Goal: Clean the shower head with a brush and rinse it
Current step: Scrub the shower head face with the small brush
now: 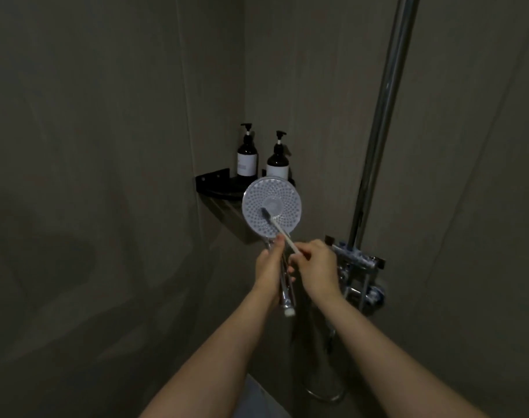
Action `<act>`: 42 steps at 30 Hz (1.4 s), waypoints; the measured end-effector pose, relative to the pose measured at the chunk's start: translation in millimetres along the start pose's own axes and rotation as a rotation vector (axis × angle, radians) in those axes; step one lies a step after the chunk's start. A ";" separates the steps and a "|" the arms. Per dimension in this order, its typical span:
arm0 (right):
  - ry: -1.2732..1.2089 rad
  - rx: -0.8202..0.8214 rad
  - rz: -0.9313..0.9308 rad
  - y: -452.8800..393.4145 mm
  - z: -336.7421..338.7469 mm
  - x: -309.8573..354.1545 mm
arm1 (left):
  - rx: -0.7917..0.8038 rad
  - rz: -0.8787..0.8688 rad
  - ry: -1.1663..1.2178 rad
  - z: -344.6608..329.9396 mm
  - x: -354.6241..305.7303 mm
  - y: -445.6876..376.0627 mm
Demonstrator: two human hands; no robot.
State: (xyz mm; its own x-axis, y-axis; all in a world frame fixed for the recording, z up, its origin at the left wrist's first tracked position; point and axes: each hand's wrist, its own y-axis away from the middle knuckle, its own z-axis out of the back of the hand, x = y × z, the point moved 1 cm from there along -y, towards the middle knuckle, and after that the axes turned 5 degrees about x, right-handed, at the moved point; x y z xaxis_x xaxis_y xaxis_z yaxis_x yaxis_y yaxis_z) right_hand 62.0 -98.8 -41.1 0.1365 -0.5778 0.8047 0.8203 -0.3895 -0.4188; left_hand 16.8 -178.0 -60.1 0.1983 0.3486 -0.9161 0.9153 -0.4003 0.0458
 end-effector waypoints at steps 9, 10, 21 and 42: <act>-0.079 0.109 -0.228 20.2 -1.0 -67.6 | -0.028 0.117 -0.022 -5.3 59.1 -10.2; -0.063 0.126 -0.233 21.9 -1.7 -74.6 | -0.030 0.129 -0.025 -5.8 65.3 -10.2; 0.095 -0.069 -0.719 -25.4 44.7 -153.7 | -0.102 0.207 0.008 1.2 108.1 -16.5; -1.519 -0.179 -0.968 -46.6 11.4 -214.8 | -0.047 0.205 -0.049 5.9 125.4 -41.0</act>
State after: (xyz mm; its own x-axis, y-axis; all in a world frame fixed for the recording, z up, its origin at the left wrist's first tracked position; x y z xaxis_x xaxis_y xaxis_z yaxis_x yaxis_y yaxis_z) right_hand 0.8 51.6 -189.6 0.1162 0.9240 0.3643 0.8600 -0.2771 0.4286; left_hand 2.1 -122.9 -179.2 0.3654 0.2222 -0.9039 0.8732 -0.4184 0.2501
